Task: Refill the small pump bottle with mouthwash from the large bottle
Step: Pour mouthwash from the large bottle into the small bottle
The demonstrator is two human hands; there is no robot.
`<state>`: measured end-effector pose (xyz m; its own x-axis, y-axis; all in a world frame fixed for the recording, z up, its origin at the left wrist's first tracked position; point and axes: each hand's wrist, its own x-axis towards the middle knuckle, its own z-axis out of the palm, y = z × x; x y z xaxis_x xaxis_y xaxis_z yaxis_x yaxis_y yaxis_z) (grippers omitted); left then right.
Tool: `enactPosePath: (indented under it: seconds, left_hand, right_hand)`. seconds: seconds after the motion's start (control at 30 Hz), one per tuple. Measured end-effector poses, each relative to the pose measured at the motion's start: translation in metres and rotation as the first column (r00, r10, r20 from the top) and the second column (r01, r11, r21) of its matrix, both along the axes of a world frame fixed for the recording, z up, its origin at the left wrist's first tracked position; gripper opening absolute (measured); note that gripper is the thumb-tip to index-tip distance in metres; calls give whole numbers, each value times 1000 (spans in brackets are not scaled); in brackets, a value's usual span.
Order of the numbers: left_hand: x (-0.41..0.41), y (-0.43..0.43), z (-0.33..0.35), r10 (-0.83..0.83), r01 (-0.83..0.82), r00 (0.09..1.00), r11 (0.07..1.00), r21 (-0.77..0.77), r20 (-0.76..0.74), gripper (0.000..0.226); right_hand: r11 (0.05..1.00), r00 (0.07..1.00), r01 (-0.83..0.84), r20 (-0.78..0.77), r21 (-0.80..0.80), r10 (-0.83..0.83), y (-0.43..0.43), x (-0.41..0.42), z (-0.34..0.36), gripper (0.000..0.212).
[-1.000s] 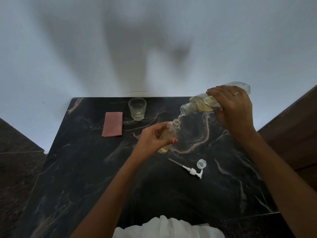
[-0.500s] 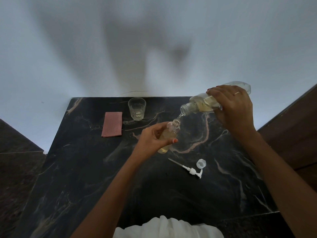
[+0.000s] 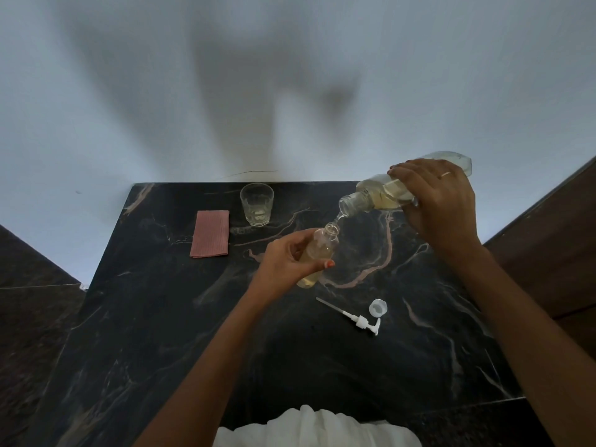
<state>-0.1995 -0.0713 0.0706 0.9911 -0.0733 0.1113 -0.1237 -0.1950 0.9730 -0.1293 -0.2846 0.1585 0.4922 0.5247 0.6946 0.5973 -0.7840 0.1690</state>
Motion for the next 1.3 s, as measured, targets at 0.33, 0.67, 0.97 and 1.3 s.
enactPosePath:
  seconds: [0.33, 0.67, 0.97, 1.3]
  left_hand:
    - [1, 0, -1, -2, 1, 1000, 999, -34, -4, 52]
    - [0, 0, -1, -9, 9, 1000, 999, -34, 10, 51]
    - [0, 0, 0, -8, 8, 1000, 1000, -26, 16, 52]
    - [1, 0, -1, -9, 9, 1000, 1000, -26, 4, 52]
  right_hand:
    - [1000, 1000, -10, 12, 8, 10, 0, 0, 0, 27]
    - [1000, 1000, -14, 27, 3, 14, 0, 1, 1, 26]
    - [1000, 999, -12, 33, -7, 13, 1, 0, 2, 27]
    - [1000, 999, -17, 37, -11, 17, 1, 0, 2, 26]
